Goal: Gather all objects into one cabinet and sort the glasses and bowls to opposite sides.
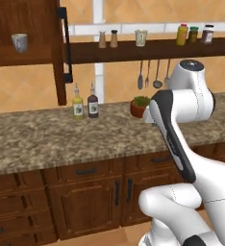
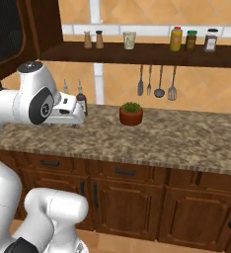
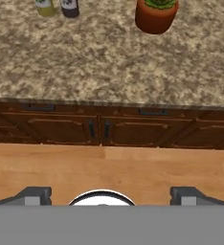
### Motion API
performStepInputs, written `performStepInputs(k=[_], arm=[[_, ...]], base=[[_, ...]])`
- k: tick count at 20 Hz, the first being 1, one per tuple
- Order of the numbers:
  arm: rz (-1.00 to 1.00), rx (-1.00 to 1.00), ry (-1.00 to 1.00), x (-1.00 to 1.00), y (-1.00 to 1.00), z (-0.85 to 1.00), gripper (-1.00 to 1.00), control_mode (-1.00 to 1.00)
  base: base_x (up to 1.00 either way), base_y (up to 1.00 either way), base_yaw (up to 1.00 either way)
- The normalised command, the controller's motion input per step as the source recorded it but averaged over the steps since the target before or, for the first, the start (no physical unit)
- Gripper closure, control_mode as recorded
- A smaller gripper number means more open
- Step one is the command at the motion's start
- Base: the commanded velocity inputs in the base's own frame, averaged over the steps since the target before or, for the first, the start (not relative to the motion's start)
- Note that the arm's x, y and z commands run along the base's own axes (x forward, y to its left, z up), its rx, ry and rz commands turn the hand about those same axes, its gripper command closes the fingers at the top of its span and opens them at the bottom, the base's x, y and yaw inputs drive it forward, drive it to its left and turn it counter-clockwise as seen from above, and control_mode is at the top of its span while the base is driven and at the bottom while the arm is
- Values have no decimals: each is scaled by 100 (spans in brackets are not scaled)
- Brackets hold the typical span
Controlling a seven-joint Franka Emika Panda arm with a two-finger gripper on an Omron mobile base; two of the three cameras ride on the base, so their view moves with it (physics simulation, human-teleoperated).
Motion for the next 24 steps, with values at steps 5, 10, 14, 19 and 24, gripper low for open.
performStepInputs(k=[5,10,14,19,24], arm=[[0,0,0,0,0,0,-100,100],[0,0,0,0,0,0,-100,100],[0,0,0,0,0,0,-100,100],[0,5,-30,4,-15,100,-100,-100],[-6,0,-40,35,0,100,-100,-100]], base=[[59,-47,-1],[66,-2,0],[28,-23,0],[0,0,0],[0,0,0]])
